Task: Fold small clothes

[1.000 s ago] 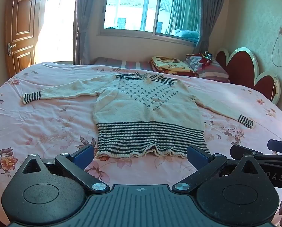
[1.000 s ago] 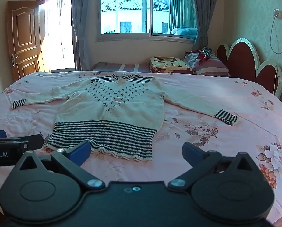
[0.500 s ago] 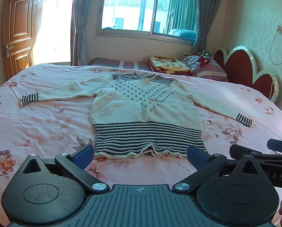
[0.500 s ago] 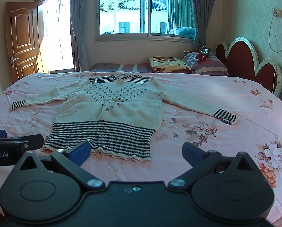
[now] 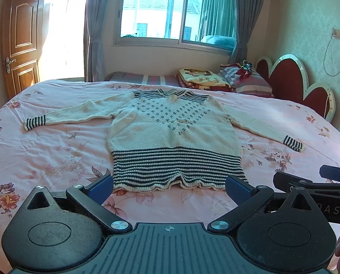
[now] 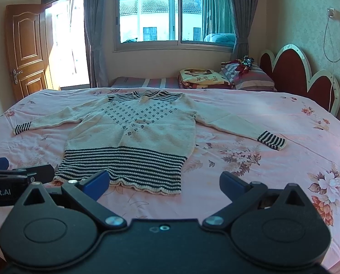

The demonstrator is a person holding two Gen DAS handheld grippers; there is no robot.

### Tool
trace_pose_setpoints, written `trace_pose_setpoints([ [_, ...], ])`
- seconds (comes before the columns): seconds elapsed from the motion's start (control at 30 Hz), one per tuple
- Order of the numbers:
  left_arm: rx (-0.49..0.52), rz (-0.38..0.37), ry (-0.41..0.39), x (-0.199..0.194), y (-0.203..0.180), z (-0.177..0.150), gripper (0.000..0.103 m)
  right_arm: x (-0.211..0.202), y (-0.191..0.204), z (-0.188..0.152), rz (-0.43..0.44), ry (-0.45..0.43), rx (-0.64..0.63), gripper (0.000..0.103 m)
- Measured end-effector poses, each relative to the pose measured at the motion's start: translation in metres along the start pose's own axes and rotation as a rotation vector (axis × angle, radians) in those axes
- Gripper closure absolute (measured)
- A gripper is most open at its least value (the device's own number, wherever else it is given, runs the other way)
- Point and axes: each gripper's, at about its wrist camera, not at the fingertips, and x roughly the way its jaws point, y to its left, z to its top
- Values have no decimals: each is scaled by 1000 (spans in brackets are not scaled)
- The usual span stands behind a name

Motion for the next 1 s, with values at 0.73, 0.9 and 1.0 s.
trace_pose_setpoints([
  [0.73,11,-4,-3,1,-2,-1,0,0,-4,-1,-7,0,7,1],
  [0.9,10,-3,-1,1,-2,-1,0,0,-3,-1,-8,1,8,1],
  [1.0,10,-1,-1,1,-1,-1,0,0,-3,-1,-7,1,8,1],
])
